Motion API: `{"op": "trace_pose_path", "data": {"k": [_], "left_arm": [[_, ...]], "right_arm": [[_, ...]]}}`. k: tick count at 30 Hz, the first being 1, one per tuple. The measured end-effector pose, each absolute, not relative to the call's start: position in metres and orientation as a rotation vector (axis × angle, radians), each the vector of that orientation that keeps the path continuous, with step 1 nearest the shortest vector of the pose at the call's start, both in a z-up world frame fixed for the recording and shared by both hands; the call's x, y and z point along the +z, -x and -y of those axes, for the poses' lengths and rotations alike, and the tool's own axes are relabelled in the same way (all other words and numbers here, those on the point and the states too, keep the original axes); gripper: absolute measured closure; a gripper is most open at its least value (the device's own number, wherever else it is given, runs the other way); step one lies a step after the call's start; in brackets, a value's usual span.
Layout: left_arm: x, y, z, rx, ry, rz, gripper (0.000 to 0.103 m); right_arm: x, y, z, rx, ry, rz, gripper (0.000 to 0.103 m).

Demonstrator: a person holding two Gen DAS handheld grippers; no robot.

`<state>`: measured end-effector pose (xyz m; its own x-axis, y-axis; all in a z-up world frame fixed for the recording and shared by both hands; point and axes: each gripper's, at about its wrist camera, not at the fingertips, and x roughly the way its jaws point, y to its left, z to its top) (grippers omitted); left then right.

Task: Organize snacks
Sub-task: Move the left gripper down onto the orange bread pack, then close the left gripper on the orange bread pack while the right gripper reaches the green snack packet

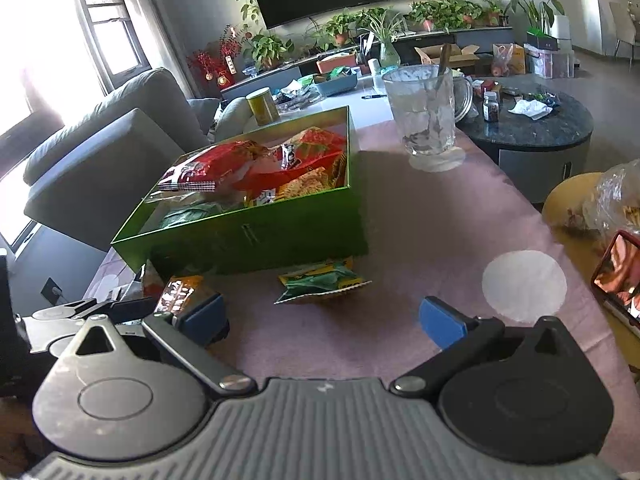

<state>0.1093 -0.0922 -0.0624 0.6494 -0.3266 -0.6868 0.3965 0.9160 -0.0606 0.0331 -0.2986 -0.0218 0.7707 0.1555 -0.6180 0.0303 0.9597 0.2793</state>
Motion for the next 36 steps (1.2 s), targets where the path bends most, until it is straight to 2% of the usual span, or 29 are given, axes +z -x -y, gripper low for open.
{"op": "trace_pose_path", "data": {"k": [11,14,16,21,22,27,28,30,34,35,36], "left_arm": [[-0.07,-0.117,0.097,-0.408,-0.095,-0.785,0.015],[-0.071,-0.116,0.098,-0.407,-0.101,-0.78,0.019],[-0.071,-0.115,0.098,-0.403,-0.106,-0.77,0.023],[-0.069,-0.114,0.086,-0.387,-0.038,-0.754,0.055],[-0.069,-0.113,0.084,-0.386,-0.028,-0.752,0.057],[-0.07,-0.108,0.081,-0.388,-0.026,-0.74,0.056],[-0.071,-0.108,0.082,-0.388,-0.034,-0.739,0.054],[-0.071,-0.108,0.086,-0.384,-0.051,-0.742,0.042],[-0.073,-0.106,0.091,-0.376,-0.092,-0.73,0.041],[-0.073,-0.105,0.091,-0.371,-0.098,-0.725,0.048],[-0.072,-0.105,0.09,-0.369,-0.098,-0.721,0.061]], "right_arm": [[-0.032,-0.043,0.304,0.063,-0.286,-0.711,0.043],[-0.033,-0.044,0.305,0.064,-0.286,-0.713,0.043],[-0.033,-0.044,0.306,0.064,-0.285,-0.714,0.043],[-0.036,-0.047,0.306,0.061,-0.278,-0.723,0.043],[-0.037,-0.048,0.306,0.06,-0.278,-0.726,0.043],[-0.039,-0.049,0.305,0.063,-0.272,-0.736,0.043],[-0.04,-0.049,0.305,0.062,-0.271,-0.738,0.043],[-0.04,-0.049,0.304,0.062,-0.268,-0.74,0.043],[-0.039,-0.05,0.303,0.064,-0.264,-0.739,0.043],[-0.039,-0.05,0.303,0.064,-0.265,-0.74,0.043],[-0.039,-0.05,0.303,0.063,-0.265,-0.742,0.043]]}}
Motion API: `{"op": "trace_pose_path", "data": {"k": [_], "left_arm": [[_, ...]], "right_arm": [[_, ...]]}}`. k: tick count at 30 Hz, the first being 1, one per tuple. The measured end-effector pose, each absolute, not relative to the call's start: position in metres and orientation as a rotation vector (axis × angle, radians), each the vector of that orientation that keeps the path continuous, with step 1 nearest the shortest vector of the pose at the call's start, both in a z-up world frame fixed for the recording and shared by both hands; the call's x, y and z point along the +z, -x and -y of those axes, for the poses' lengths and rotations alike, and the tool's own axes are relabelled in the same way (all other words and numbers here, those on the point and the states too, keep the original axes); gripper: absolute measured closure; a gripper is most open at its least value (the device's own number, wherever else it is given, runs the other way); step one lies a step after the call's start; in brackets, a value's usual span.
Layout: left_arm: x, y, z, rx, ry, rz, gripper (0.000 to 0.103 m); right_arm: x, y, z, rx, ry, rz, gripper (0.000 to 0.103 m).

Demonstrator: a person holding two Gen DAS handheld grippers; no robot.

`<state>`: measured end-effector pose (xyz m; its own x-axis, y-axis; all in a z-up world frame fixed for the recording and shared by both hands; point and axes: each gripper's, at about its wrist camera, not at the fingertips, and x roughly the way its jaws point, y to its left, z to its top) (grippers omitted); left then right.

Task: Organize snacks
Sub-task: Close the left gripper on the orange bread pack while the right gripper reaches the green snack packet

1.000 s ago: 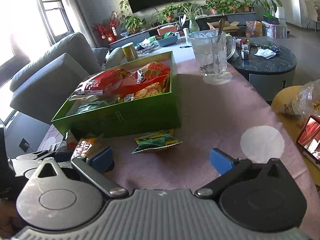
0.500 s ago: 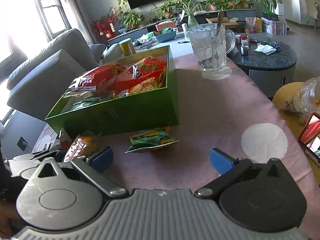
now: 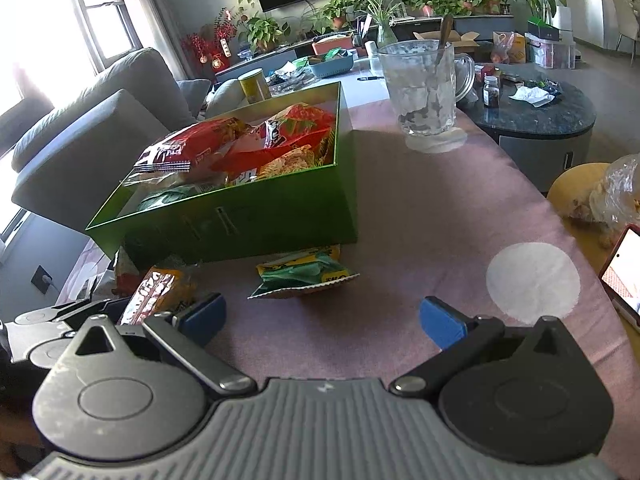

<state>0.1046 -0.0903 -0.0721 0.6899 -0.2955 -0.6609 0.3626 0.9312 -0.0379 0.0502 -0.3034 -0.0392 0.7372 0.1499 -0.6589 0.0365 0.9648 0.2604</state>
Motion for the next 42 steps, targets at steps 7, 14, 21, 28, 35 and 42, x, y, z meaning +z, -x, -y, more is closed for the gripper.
{"op": "trace_pose_path", "data": {"k": [7,14,21,28,35,42], "left_arm": [[-0.064,-0.094,0.074,-0.359,-0.017,-0.702,0.062],[-0.052,-0.081,0.063,-0.363,0.022,-0.671,0.062],[-0.043,-0.072,0.058,-0.371,0.026,-0.642,0.062],[-0.043,-0.07,0.055,-0.365,0.027,-0.638,0.062],[-0.044,-0.07,0.054,-0.365,0.03,-0.64,0.062],[-0.046,-0.072,0.055,-0.362,0.032,-0.643,0.062]], "right_arm": [[-0.039,-0.051,0.302,0.057,-0.258,-0.746,0.043],[-0.038,-0.049,0.299,0.059,-0.25,-0.745,0.043],[-0.036,-0.048,0.295,0.059,-0.235,-0.74,0.043],[-0.037,-0.051,0.294,0.055,-0.222,-0.745,0.043],[-0.042,-0.065,0.292,0.054,-0.186,-0.762,0.043],[-0.048,-0.078,0.298,0.041,-0.202,-0.783,0.043]]}}
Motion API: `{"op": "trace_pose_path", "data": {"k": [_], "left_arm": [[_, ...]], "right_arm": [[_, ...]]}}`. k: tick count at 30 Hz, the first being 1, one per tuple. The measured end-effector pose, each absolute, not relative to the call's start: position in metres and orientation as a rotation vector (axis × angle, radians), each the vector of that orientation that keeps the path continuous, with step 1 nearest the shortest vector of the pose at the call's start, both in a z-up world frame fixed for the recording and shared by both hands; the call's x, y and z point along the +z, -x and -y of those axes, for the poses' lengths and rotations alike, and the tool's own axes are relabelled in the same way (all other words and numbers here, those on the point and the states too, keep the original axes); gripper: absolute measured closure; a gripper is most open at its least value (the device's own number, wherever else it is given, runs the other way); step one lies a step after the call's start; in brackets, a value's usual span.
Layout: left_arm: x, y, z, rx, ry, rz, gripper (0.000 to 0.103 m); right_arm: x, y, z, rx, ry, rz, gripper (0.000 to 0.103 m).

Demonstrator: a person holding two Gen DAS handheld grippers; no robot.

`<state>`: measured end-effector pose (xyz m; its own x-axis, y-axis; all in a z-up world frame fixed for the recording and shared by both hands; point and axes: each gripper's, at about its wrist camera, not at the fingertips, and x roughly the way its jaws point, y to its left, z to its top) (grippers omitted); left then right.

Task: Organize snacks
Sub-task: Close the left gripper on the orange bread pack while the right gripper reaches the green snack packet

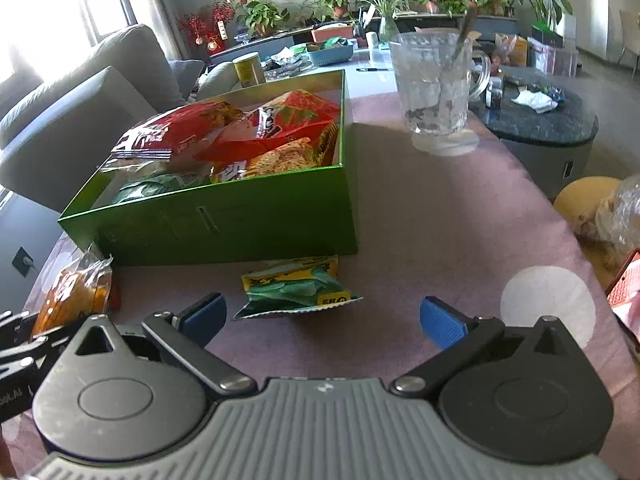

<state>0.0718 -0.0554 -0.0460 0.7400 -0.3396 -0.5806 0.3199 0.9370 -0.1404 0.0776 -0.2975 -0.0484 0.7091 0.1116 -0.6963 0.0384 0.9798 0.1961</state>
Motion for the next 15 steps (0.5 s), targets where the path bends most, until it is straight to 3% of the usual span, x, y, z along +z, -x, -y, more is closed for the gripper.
{"op": "trace_pose_path", "data": {"k": [15], "left_arm": [[-0.0437,-0.0708,0.053,-0.359,0.033,-0.639,0.062]], "right_arm": [[-0.0535,-0.0817,0.2971,0.053,-0.193,-0.791,0.043]]}}
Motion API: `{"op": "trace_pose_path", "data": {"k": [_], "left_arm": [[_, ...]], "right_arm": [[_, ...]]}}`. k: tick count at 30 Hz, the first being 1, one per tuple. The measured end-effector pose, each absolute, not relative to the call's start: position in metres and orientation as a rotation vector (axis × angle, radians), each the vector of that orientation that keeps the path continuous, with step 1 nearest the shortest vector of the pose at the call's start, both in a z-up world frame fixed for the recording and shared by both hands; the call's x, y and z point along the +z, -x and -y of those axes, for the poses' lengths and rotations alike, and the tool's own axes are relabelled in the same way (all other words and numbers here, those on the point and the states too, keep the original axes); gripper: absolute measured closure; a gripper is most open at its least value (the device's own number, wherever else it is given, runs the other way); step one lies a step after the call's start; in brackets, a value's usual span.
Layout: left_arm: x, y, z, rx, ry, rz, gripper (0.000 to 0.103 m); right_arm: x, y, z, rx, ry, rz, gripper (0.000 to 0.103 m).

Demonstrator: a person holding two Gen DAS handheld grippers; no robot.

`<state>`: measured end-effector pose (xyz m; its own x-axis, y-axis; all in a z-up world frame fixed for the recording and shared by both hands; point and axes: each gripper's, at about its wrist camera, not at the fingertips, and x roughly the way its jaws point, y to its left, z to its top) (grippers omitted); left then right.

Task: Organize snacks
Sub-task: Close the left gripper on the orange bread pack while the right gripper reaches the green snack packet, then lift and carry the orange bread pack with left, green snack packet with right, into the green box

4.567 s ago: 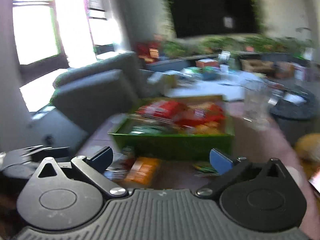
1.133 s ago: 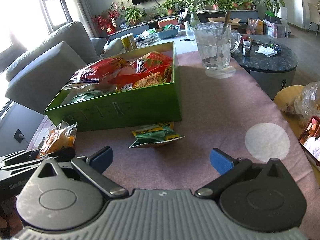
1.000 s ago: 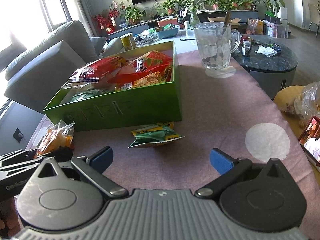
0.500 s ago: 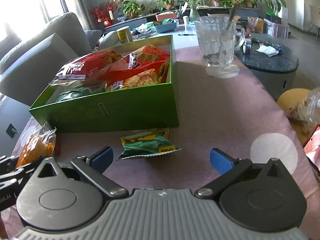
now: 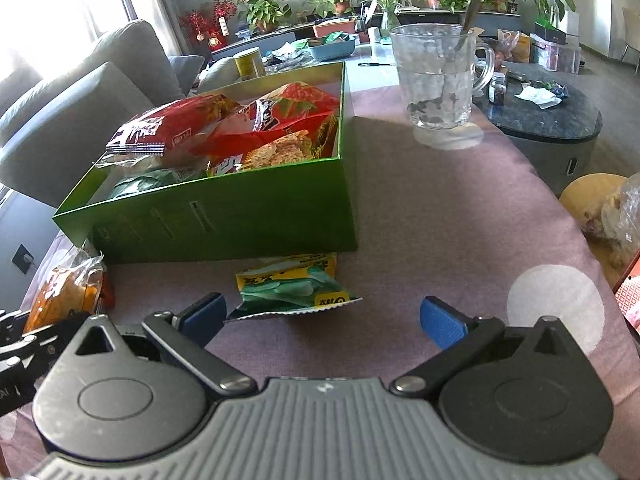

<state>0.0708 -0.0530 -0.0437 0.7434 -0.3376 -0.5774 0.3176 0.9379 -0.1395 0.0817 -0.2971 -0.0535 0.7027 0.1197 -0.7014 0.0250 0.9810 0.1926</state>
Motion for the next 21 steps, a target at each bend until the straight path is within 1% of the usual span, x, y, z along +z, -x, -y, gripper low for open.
{"op": "trace_pose_path", "data": {"k": [5,12,21], "left_arm": [[-0.043,-0.069,0.053,-0.356,0.032,-0.635,0.062],[-0.043,-0.069,0.053,-0.358,0.03,-0.638,0.062],[-0.038,-0.066,0.052,-0.361,0.033,-0.624,0.062]], "right_arm": [[-0.057,-0.087,0.296,0.108,-0.175,-0.778,0.043],[-0.058,-0.087,0.285,0.139,-0.075,-0.757,0.043],[-0.042,-0.068,0.278,0.208,-0.053,-0.716,0.043]]}}
